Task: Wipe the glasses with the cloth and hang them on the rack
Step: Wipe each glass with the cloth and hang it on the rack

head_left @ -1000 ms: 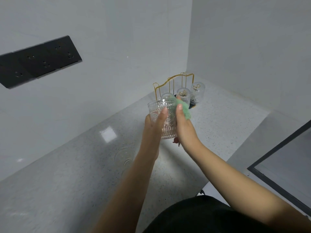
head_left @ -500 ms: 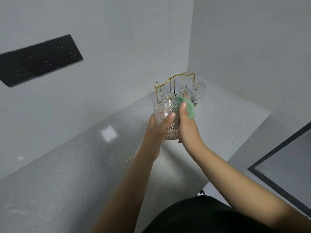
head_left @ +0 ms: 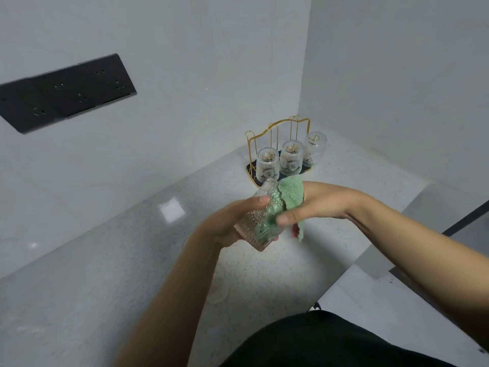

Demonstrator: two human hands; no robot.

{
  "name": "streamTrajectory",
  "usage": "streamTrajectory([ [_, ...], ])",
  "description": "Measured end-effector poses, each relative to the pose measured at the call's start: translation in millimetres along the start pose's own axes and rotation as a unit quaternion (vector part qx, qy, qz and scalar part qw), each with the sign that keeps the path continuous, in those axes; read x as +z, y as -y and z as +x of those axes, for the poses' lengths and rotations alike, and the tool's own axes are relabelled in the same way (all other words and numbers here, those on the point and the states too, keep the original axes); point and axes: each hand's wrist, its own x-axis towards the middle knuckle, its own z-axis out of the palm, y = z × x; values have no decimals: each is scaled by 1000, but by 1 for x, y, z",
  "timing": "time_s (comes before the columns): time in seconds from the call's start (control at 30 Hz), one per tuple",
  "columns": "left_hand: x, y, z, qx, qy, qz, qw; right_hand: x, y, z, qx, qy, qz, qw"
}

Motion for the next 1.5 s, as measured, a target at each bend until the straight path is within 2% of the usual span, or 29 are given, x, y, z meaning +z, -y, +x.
streamTrajectory([
  [0.13,18,-5,9,39,163,28,985,0,-7,4,40,89,-22,995],
  [0.2,17,-11,8,26,203,41,978,2,-8,4,59,94,-19,994],
  [0.3,8,-10,9,32,203,34,978,1,-16,5,36,50,59,996],
  [0.37,-1,-4,8,43,145,8,988,1,-21,6,38,-3,141,989],
  [0.47,-11,9,2,15,-26,-44,999,-1,-27,8,52,-84,273,957],
  [0.57,-2,26,7,92,-215,12,972,2,-26,10,69,-132,336,930],
  [0.63,12,29,10,102,-265,5,959,7,-26,12,58,-142,320,935],
  [0.7,18,23,6,93,-247,-11,965,13,-25,13,19,-132,267,954],
  [0.73,18,19,4,82,-212,-19,974,16,-23,11,-3,-117,216,969],
  [0.8,16,12,2,12,-173,-69,982,21,-23,9,-25,-78,62,995],
  [0.87,16,10,1,-54,-182,-99,977,21,-28,10,-26,-53,-85,995],
  [0.9,16,11,2,-63,-184,-93,976,19,-31,11,-26,-47,-110,992],
  [0.93,17,12,2,-61,-185,-75,978,17,-30,10,-19,-51,-86,995],
  [1.0,19,15,2,-20,-197,-46,979,11,-27,9,3,-109,59,992],
  [1.07,20,25,3,56,-257,24,965,6,-28,11,33,-162,221,961],
  [1.13,22,35,5,121,-321,81,936,9,-32,12,46,-159,315,935],
  [1.17,25,36,5,137,-330,70,931,11,-34,13,41,-149,311,938],
  [1.23,27,31,5,119,-300,9,946,18,-32,12,-8,-119,219,968],
  [1.3,25,22,1,44,-243,-27,969,25,-31,11,-76,-57,81,992],
  [1.37,23,14,-1,-31,-209,-47,976,25,-34,12,-86,-30,-29,995],
  [1.43,24,14,-2,-26,-203,-37,978,17,-33,12,-54,-68,-16,996],
  [1.5,27,21,1,32,-234,-13,972,5,-27,9,-11,-137,107,985],
])
